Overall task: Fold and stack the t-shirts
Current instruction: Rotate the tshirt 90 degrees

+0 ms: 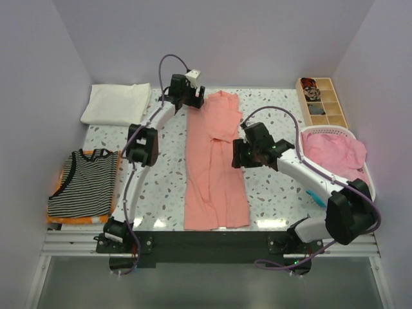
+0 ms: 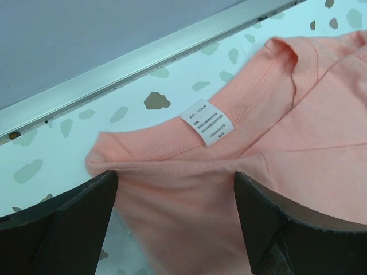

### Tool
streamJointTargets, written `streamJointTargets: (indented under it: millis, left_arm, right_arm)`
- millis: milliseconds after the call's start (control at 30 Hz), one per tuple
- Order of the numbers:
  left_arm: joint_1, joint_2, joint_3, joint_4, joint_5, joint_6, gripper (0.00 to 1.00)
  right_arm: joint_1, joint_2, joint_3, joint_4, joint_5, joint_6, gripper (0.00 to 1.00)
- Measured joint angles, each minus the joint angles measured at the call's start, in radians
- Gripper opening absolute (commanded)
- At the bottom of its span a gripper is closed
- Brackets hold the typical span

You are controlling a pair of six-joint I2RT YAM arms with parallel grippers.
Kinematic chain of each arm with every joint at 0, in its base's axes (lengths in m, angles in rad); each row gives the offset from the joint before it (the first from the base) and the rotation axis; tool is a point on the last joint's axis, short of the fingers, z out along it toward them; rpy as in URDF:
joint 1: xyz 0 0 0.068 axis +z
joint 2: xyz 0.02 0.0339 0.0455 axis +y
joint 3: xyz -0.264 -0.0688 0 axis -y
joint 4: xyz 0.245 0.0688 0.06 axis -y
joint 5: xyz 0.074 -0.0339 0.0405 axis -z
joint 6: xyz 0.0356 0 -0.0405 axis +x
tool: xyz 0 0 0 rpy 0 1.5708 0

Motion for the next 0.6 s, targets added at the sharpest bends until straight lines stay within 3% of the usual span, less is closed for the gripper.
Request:
streamJointTargets:
  millis: [133, 300, 467, 600]
  left_arm:
    - [0.011, -0.019, -0.039, 0.047, 0.031, -0.043, 0.98]
    - [0.010, -0.209, -0.311, 0.101, 0.053, -0.099, 0.95]
    - [0.002, -0.592, -0.678, 0.176, 0.048, -0.150, 0.93]
    - [-0.008, -0.928, -0.952, 0.278, 0.046, -0.202, 0.81]
  right_arm:
    - [0.000, 0.003, 0.000, 0.024, -0.034, 0.000, 0.60]
    - [0.000, 0.003, 0.000, 0.026, -0.012, -0.005, 0.60]
    - [-0.005, 0.003, 0.000, 0.002, 0.077, -0.011, 0.61]
    - [-0.047, -0.005, -0.002, -0.002, 0.131, -0.012, 0.61]
